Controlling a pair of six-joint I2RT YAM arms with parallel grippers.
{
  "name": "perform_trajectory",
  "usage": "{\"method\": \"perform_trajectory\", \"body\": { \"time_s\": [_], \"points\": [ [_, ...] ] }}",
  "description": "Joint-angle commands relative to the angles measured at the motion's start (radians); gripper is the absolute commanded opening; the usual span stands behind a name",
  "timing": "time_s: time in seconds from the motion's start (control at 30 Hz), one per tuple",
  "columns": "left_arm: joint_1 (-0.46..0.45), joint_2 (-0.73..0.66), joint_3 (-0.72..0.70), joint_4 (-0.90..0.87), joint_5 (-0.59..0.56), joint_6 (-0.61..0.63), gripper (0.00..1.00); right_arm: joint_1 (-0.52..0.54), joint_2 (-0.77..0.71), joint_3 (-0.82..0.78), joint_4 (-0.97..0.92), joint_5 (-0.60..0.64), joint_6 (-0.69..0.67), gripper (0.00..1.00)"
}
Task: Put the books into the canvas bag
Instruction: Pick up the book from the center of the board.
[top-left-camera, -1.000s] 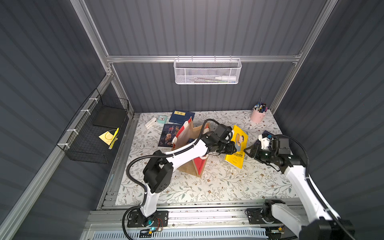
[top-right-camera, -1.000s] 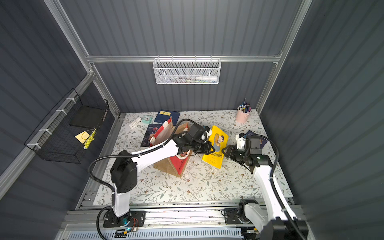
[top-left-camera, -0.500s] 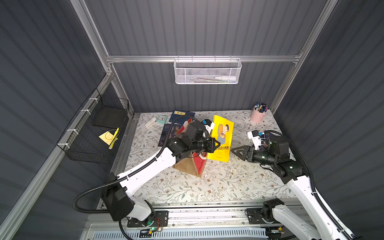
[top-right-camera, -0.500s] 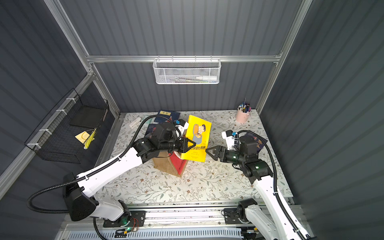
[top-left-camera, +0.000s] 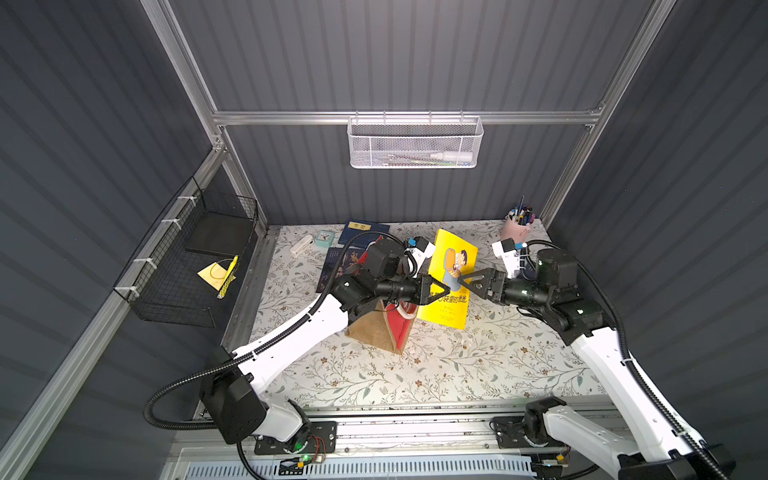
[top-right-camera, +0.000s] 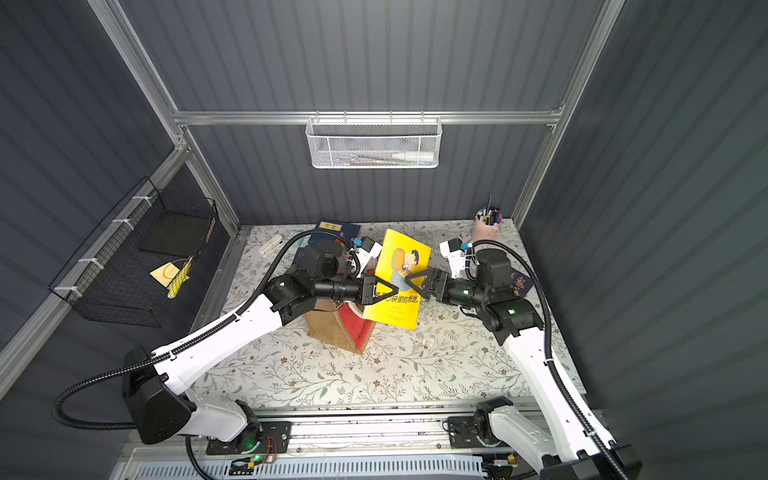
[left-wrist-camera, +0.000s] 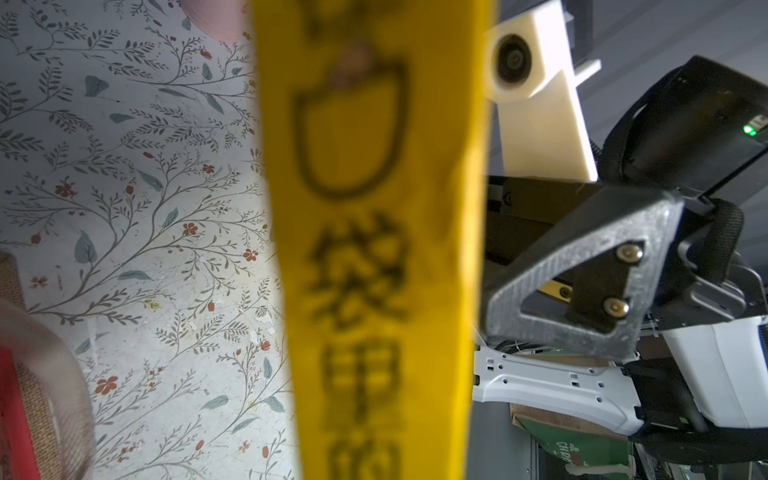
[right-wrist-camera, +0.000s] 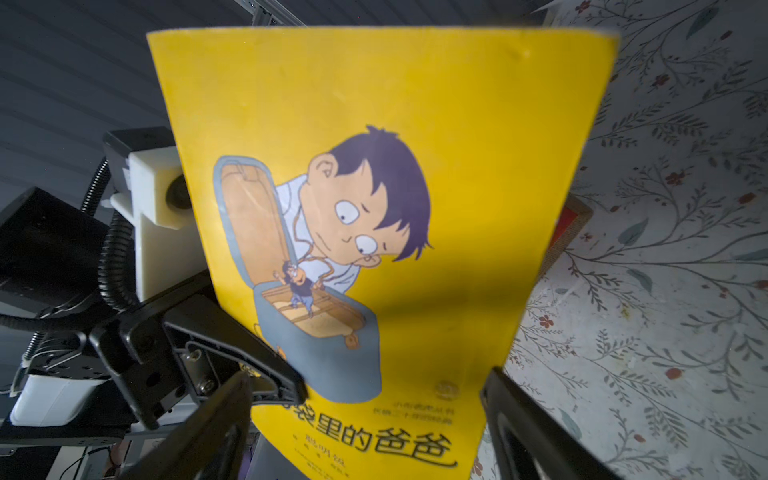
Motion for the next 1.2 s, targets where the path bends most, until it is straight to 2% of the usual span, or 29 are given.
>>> {"method": "perform_trajectory", "body": {
  "time_s": [0.0,0.2,0.43,0.5,0.63,0.67,0.73,0.83,0.9,0.93,1.07,1.17],
  "points": [
    [0.007,-0.084,-0.04,0.221,0.096,0.013,0.0,-0.002,-0.009,-0.016,0.064,-0.037,0.041,0.89],
    [0.039,-0.134,-0.101,0.329,0.154,0.012,0.0,-0.003,-0.024,-0.069,0.177,-0.062,0.105,0.89],
    [0.055,-0.184,-0.154,0.455,0.161,-0.029,0.0,-0.003,0.015,-0.082,0.337,-0.214,0.18,0.89],
    [0.058,-0.184,-0.155,0.447,0.154,-0.032,0.0,-0.004,0.008,-0.102,0.445,-0.263,0.249,0.84],
    [0.076,-0.169,-0.17,0.459,0.167,-0.078,0.0,-0.003,-0.002,-0.166,0.771,-0.337,0.458,0.62],
    [0.086,-0.166,-0.179,0.478,0.18,-0.101,0.0,-0.002,-0.006,-0.165,0.791,-0.344,0.467,0.53],
    [0.103,-0.156,-0.193,0.512,0.202,-0.139,0.01,-0.002,-0.018,-0.15,0.717,-0.332,0.438,0.39],
    [0.137,-0.145,-0.21,0.554,0.229,-0.179,0.04,-0.003,-0.022,-0.14,0.671,-0.322,0.419,0.23],
    [0.158,-0.132,-0.208,0.556,0.242,-0.187,0.09,-0.003,-0.021,-0.126,0.626,-0.309,0.394,0.17],
    [0.169,-0.123,-0.204,0.553,0.253,-0.19,0.14,-0.003,-0.02,-0.118,0.598,-0.294,0.379,0.14],
    [0.209,-0.113,-0.196,0.52,0.273,-0.205,0.56,-0.003,-0.027,-0.108,0.562,-0.229,0.35,0.07],
    [0.236,-0.136,-0.219,0.506,0.23,-0.229,0.7,-0.003,-0.025,-0.098,0.567,-0.206,0.351,0.06]
  ]
}}
